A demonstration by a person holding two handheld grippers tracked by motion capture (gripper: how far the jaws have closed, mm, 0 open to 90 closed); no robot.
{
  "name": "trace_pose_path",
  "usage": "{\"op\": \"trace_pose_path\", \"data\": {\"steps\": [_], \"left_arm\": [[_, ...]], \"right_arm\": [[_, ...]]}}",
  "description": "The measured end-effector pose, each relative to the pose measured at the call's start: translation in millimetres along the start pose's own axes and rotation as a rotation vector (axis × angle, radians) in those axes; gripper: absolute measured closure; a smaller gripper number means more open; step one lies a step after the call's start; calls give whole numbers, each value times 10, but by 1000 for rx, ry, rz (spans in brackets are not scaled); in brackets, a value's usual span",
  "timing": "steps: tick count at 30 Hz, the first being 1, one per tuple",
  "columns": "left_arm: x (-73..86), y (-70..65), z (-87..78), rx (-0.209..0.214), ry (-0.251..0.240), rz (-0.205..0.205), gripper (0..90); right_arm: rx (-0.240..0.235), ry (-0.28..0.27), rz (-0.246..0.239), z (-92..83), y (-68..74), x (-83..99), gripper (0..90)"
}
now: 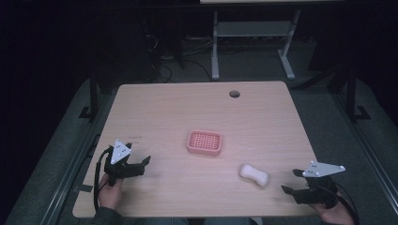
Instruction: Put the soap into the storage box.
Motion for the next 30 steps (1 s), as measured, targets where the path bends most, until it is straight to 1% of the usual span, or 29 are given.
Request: {"op": "trace_pose_path", "data": {"steps": [1,3,4,5,9,10,11,12,14,18,23,25,27,28,29,30], "left_arm": [[1,3,0,0,1,-2,144],[4,3,0,4,4,-9,144],[12,4,-1,23,9,-34,144],[11,3,3,29,3,-44,144],[8,9,11,17,4,-38,144],[5,19,18,14,6,-40,144],[5,19,18,14,6,-40,144],[0,25,17,15,0,-54,144],[-11,31,14,16,-7,-59,144],[-24,27,30,10,-11,-48,144],[-32,-1,39,5,-6,-38,144],[-41,-23,42,11,-8,-27,144],[-39,-30,44,14,-8,-28,144],[-24,-38,58,17,-2,-18,144],[-24,-38,58,17,-2,-18,144],[-6,-36,71,24,8,-24,144]], "right_arm": [[-6,8,-8,15,6,-6,250],[-13,5,-12,38,17,-23,244],[-22,4,-5,53,21,-32,243],[-25,8,-10,67,24,-40,242],[-32,26,-19,100,55,-74,240],[-25,24,-38,117,68,-114,231],[-25,24,-38,117,68,-114,231],[-31,23,-15,145,66,-130,225],[-37,32,-10,179,64,-142,226],[-44,61,-28,235,86,-192,226],[-44,56,-49,254,98,-254,229],[-49,66,-54,261,100,-272,231],[-48,69,-58,262,97,-281,230],[-51,73,-63,267,92,-302,230],[-51,73,-63,267,92,-302,230],[-54,76,-67,281,87,-337,230]]}}
Point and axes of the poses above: each handheld gripper's, and its own axes: z roughly forward along the jaws, x roughly out of its underside, y roughly to its left, the point moved 5 cm from there along z, roughly forward along the jaws, and after that the axes turned 9 degrees about -x, right-handed, at the moved point
